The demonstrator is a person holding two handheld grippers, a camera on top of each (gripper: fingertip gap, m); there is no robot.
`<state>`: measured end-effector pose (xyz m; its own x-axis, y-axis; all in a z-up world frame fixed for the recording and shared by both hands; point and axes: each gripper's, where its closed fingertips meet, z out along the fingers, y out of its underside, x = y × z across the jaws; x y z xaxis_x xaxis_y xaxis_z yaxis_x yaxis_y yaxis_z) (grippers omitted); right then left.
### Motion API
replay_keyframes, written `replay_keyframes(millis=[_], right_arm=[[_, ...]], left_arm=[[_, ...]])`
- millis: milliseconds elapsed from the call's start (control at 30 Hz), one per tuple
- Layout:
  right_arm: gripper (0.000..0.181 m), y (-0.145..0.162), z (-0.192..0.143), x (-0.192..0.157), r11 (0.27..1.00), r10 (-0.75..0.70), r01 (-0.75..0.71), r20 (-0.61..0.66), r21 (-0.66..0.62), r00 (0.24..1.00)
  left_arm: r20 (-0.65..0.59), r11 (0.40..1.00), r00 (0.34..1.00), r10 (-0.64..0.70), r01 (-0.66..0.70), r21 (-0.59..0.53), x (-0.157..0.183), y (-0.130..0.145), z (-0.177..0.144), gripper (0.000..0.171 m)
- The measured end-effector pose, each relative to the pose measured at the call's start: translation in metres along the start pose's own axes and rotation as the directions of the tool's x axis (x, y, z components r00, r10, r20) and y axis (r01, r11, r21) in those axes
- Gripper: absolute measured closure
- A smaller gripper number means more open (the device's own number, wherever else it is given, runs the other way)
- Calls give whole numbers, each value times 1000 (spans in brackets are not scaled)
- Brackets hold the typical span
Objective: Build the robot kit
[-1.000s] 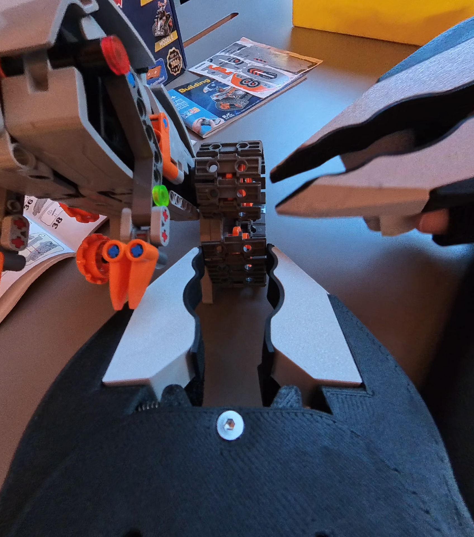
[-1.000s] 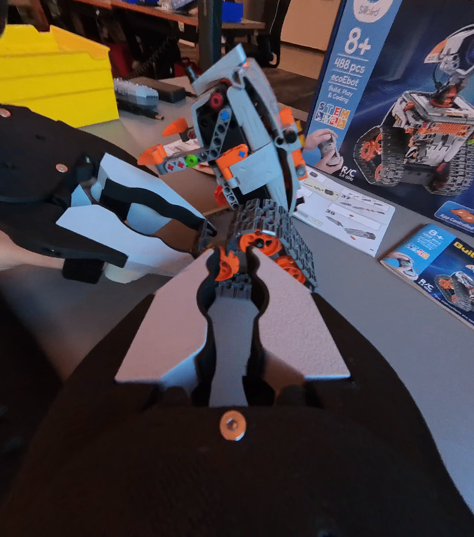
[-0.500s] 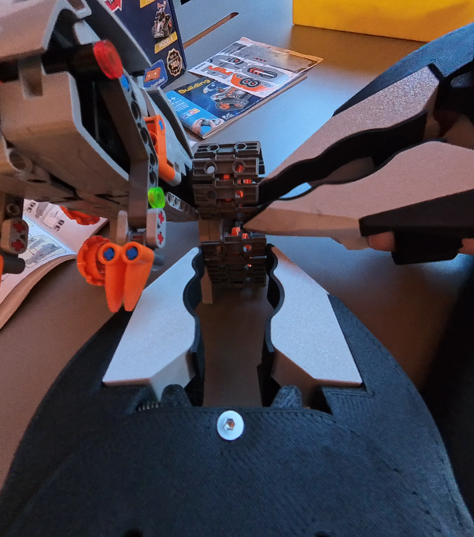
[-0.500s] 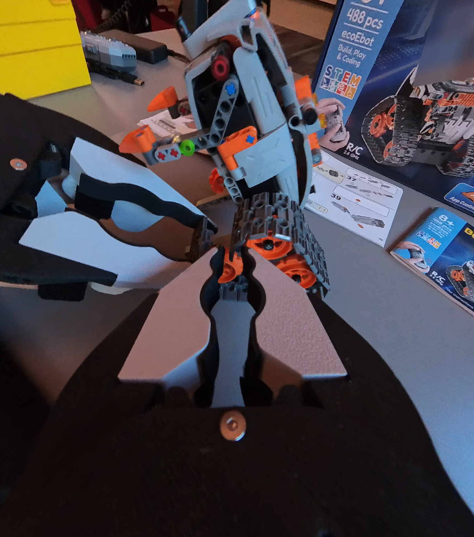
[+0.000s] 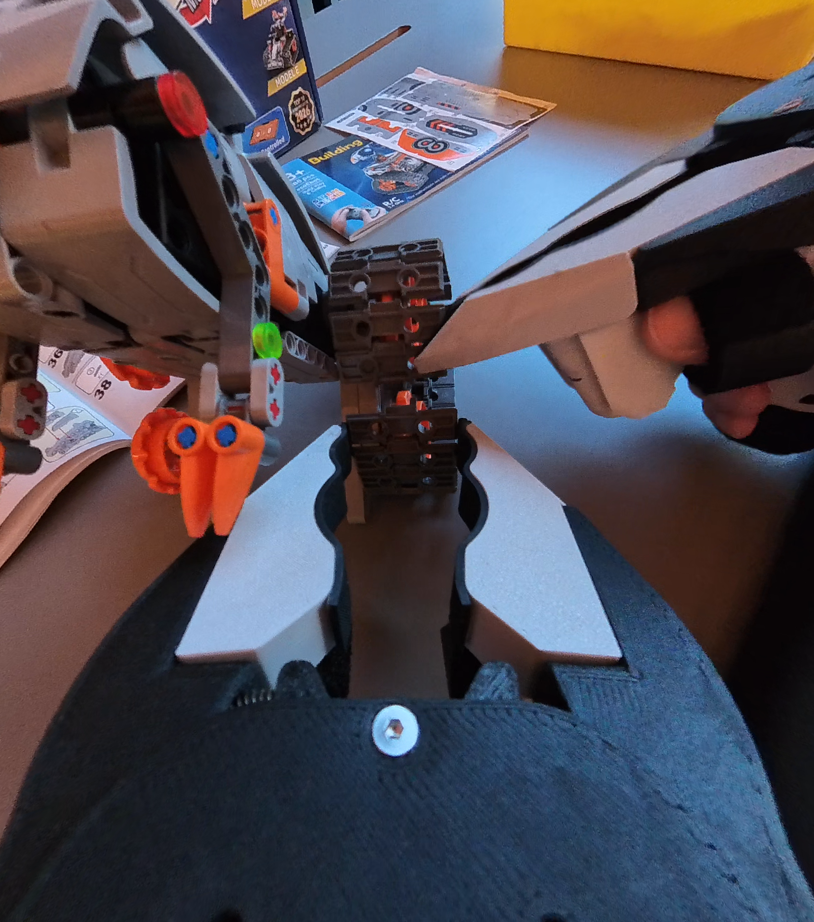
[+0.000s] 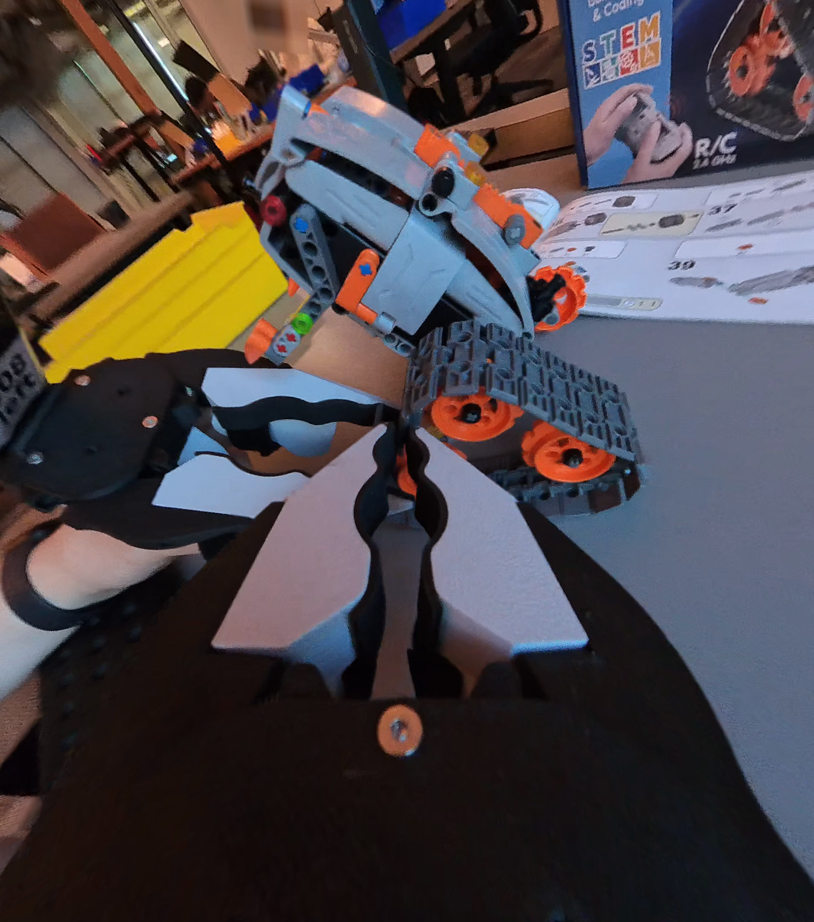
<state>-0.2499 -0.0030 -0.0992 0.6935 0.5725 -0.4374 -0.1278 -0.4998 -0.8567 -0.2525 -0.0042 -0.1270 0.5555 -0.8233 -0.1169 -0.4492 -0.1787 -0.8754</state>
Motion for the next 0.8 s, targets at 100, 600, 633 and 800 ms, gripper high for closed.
replay_keyframes(millis=[100, 600, 633, 800], right_arm=[[180, 1, 0, 0, 998, 69, -69, 47, -4, 996], [181, 3, -1, 0, 978, 206, -206, 134, -17, 969], [181, 3, -1, 0, 976, 215, -215, 140, -19, 966], [181, 4, -1, -1, 975, 221, -220, 143, -23, 965]], left_arm=[[0, 1000, 1000, -6, 6, 3, 0, -1, 1, 130], [4, 1000, 1000, -25, 25, 9, 0, -3, 5, 131], [3, 1000, 1000, -26, 26, 8, 0, -3, 5, 131], [-2, 999, 999, -36, 36, 6, 0, -4, 6, 131]])
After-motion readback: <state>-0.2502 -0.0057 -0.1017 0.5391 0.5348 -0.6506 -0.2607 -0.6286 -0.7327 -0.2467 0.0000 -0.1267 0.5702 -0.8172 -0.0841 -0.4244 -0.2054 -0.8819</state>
